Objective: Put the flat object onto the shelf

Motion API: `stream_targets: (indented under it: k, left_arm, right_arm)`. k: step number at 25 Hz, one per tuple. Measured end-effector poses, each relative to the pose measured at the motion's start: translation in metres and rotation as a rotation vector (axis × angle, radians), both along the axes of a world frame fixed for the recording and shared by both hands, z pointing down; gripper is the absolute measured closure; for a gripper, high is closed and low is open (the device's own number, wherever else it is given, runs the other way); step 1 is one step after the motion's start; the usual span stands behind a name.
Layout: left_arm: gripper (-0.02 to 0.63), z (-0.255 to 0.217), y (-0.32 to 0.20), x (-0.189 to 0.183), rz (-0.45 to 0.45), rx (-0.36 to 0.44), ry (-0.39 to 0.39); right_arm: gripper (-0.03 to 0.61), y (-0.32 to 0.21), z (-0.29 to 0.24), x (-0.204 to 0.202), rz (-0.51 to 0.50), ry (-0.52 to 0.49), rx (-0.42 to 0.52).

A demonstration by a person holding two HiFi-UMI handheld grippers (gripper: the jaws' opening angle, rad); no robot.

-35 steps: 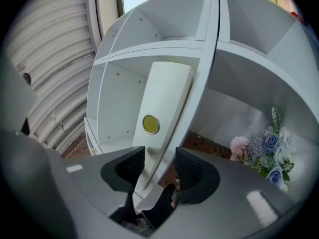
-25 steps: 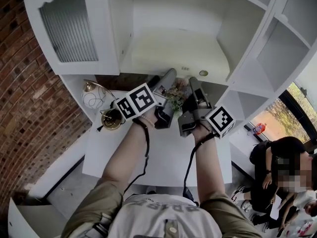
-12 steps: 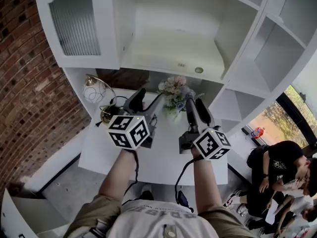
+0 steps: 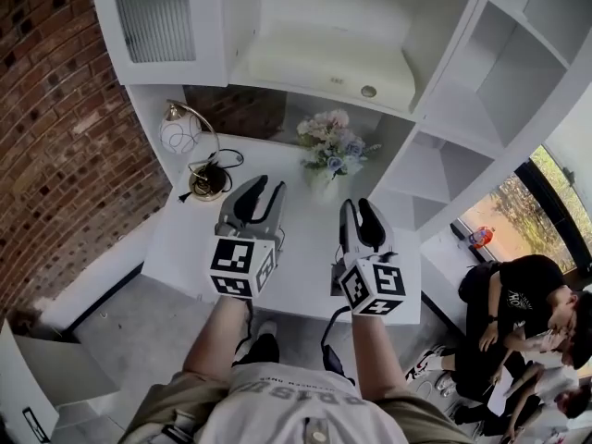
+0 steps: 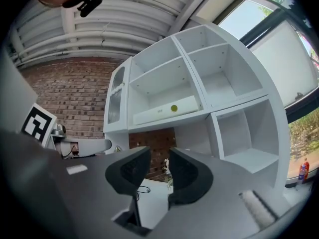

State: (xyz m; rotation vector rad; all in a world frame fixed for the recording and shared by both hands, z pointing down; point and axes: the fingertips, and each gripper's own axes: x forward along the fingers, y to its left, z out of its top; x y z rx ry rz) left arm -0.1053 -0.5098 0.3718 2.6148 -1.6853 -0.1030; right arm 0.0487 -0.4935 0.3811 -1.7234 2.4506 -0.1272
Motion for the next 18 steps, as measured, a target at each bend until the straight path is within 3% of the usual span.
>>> stream_targets:
  k: [4, 8, 18]
  left_arm:
    - [0.517, 0.005, 0.025, 0.001, -0.031, 0.019, -0.029]
    - [0.603, 0.004, 0.048, 0.001, -0.061, 0.045, -0.051]
    - [0.606, -0.013, 0.072, -0.006, -0.083, 0.087, -0.083]
  right_arm:
    - [0.512, 0.023, 0.005, 0.006, 0.016, 0.027, 0.015]
    - [0.569, 0.041, 0.003, 0.011, 0.026, 0.038, 0.031]
    - [0.574, 0.062, -0.015, 0.006, 0.01, 0.035, 0.077]
